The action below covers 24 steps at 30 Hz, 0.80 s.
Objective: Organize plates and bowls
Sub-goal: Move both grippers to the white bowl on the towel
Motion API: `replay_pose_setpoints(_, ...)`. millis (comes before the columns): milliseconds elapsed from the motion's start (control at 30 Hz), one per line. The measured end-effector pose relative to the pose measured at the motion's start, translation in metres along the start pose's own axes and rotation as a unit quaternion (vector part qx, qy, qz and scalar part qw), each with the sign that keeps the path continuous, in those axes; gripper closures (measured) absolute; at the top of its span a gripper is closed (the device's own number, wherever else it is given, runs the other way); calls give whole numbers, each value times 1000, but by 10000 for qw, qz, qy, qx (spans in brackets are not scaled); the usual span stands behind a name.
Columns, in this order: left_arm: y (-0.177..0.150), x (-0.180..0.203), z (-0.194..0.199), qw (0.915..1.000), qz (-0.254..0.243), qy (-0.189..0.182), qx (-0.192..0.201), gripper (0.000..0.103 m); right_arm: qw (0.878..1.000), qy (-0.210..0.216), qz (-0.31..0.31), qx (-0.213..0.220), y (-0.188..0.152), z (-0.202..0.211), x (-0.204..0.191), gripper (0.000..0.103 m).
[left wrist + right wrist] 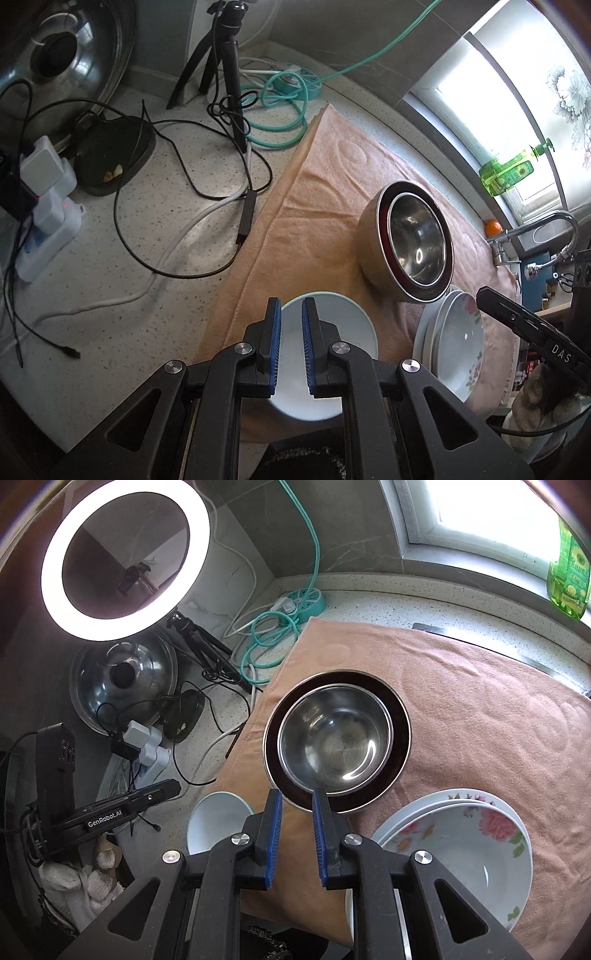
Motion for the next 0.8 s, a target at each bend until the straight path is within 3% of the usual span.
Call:
replay_pose_setpoints(333,-27,-13,-10,9995,99,55,-301,93,9989,102,72,-441,-26,-37,-10,88)
replay_pose_setpoints(800,-37,-18,-22,9984,107,12,-547,93,9962,159,68,-855,-36,-77,-13,85)
Point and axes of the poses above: each gripper's, at about its wrist camera, not at the fingertips, and z roughly against the way its jaws point, x to its right, y to its top, the point moved 1 cm from there along -z, roughly the way its jaws point, and after that the axes turned 13 degrees about y, right-handed, at the moved point
